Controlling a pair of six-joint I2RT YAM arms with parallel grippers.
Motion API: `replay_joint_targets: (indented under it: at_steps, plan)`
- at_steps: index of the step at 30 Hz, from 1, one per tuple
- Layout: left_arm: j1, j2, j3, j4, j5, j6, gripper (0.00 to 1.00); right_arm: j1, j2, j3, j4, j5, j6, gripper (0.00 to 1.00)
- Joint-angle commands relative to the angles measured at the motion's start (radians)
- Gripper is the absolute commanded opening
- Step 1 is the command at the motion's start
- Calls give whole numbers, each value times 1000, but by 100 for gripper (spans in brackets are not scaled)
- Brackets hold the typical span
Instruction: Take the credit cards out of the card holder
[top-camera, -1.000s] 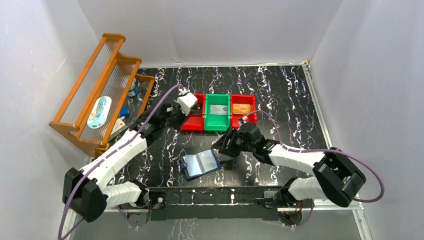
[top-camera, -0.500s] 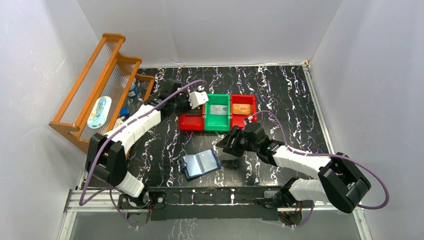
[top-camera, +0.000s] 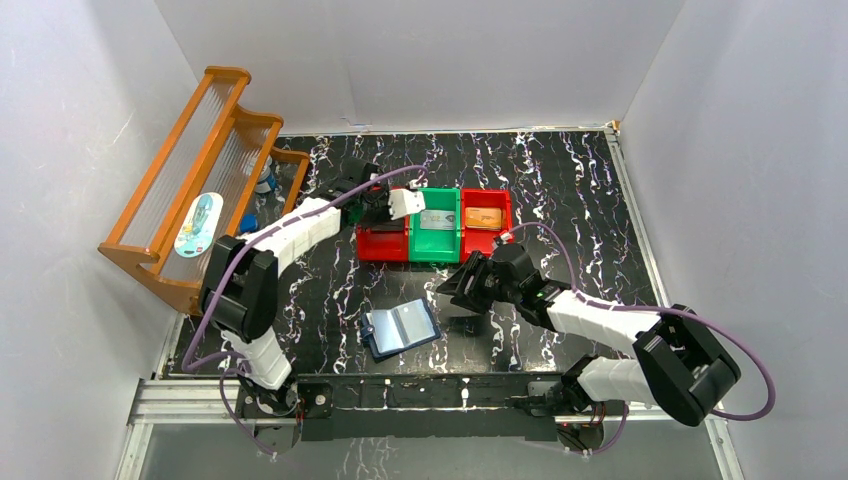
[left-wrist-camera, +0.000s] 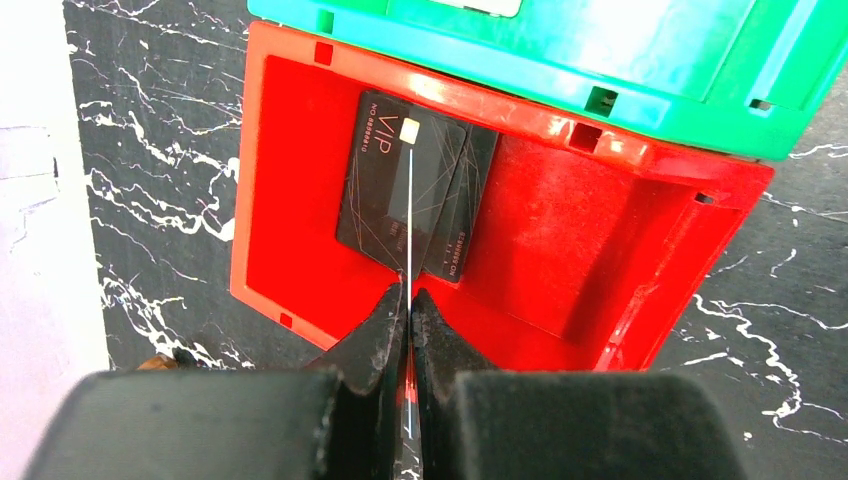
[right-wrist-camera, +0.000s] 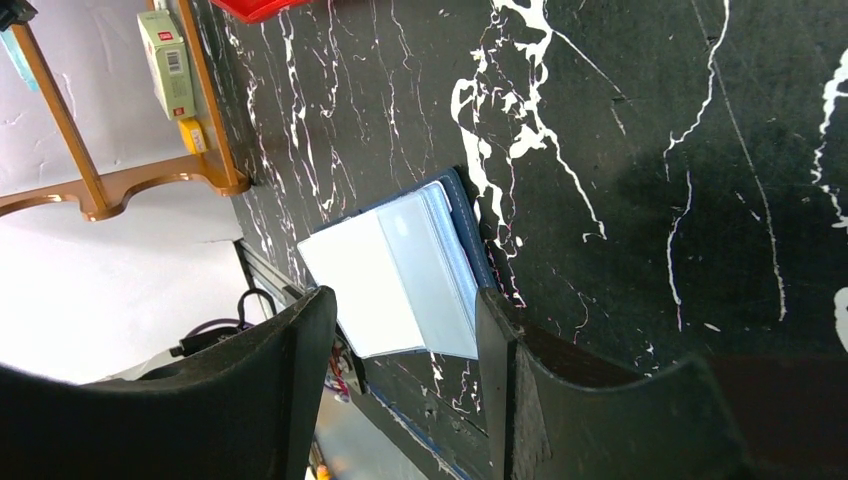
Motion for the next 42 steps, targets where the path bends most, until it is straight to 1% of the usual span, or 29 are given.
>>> replay_joint_targets:
  at_steps: [1,12,21,36,42]
  plan:
    - [3,12,41,49,-13,31,0,-14,5,-7,25,-20,-18,62]
    - [3,127,66,110,-47,53,0,-55,-8,-15,18,-51,-32,62]
    - [3,150,20,232,-77,75,0,-87,-2,-35,26,-78,-40,64]
    - [3,199,-6,273,-55,77,3,-117,9,-35,27,-115,-49,64]
    - [3,193,-14,277,-48,71,8,-121,-3,-38,22,-115,-49,64]
